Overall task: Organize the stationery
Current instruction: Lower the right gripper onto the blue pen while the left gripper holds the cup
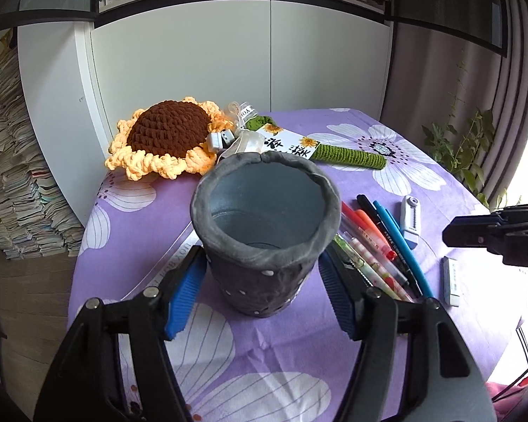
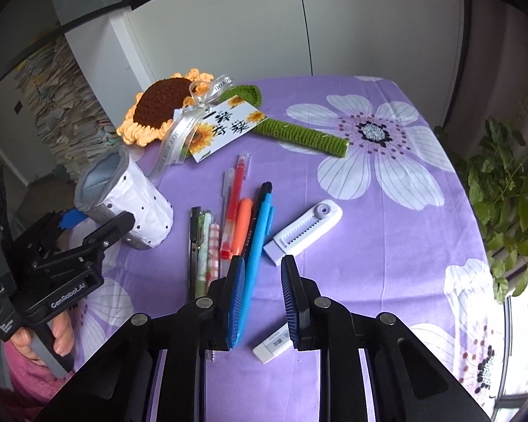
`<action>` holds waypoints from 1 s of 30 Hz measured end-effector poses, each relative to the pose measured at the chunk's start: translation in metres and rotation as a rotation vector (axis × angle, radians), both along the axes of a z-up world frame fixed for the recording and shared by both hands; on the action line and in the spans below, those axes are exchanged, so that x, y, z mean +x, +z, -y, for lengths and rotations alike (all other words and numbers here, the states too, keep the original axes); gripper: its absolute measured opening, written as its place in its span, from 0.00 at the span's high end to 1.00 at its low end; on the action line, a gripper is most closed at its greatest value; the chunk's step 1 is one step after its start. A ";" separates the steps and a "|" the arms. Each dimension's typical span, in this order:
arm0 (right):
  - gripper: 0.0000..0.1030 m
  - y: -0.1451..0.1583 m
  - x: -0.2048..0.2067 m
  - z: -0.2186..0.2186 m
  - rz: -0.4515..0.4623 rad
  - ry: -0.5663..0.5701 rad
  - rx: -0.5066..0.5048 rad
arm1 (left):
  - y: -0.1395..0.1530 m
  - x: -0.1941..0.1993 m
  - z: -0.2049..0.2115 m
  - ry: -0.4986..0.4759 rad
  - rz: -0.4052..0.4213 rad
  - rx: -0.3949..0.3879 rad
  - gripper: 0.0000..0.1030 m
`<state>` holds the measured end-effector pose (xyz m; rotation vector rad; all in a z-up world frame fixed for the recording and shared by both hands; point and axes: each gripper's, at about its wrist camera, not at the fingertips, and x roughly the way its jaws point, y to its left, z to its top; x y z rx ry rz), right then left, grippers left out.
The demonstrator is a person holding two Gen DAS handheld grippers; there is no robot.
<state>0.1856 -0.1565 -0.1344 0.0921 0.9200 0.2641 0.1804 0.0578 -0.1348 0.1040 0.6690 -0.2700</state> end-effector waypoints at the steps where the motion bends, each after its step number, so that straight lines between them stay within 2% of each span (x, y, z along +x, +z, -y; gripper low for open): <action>1: 0.78 -0.004 0.003 -0.002 -0.015 0.003 0.007 | 0.000 -0.001 -0.001 0.000 0.004 -0.002 0.37; 7: 0.78 -0.021 0.013 -0.015 -0.098 0.030 0.017 | -0.002 -0.003 0.003 0.001 0.033 0.015 0.37; 16: 0.78 -0.041 0.021 -0.021 -0.196 0.025 -0.026 | -0.002 -0.002 0.001 0.011 0.022 -0.005 0.37; 30: 0.78 -0.045 0.019 0.001 -0.191 -0.040 -0.100 | -0.001 -0.002 0.003 0.016 0.019 0.007 0.36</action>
